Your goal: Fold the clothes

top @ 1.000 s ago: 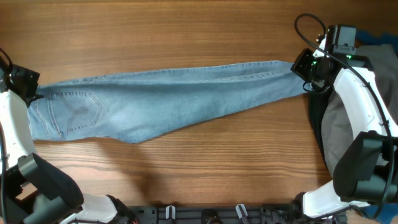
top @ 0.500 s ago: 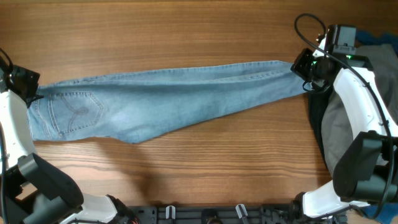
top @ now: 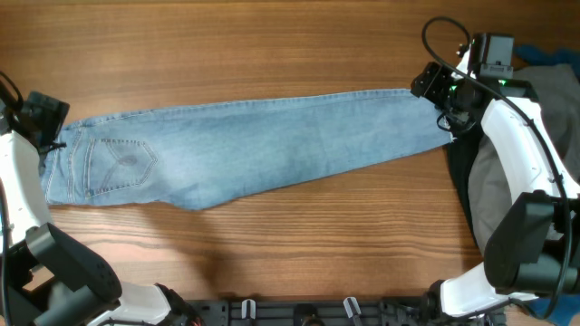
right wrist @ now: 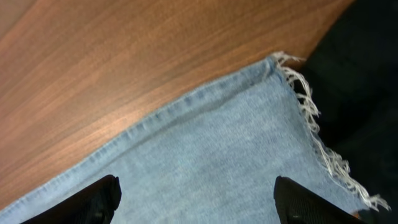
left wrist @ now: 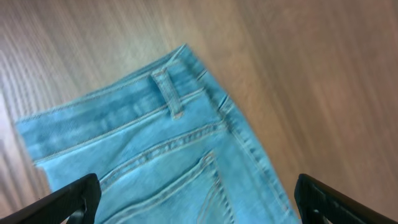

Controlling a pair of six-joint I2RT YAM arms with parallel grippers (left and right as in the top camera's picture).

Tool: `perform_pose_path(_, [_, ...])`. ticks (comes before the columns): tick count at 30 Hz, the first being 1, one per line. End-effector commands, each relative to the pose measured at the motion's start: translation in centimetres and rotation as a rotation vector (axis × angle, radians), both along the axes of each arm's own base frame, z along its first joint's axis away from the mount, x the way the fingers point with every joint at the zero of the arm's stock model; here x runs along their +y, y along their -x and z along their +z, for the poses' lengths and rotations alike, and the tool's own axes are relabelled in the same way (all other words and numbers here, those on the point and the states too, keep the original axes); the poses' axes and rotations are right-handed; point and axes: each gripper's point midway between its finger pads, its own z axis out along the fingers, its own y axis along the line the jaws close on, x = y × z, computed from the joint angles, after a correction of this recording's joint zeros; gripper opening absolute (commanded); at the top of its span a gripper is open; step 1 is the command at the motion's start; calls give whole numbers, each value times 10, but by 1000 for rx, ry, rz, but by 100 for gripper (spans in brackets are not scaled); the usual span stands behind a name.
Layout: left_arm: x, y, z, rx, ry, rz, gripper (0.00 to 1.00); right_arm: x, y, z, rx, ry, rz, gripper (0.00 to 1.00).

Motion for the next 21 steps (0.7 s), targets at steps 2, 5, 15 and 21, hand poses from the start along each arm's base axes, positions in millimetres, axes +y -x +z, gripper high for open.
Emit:
perform_pose_path(2, [1,4,-3,34,8,7,100,-1,4,-3,30,18,6,84])
perform_pose_path(5, [0,6,-5,47,12,2,100,-1,10,-6,59,19,6,84])
perform_pose_path(15, [4,0,-2,52,-39,-77,99,-28,22,-14,118,167,-48,80])
perform_pose_path(21, [10,-9,-17,63,-44,-98,97,-33,13,-19,102,194,-26,74])
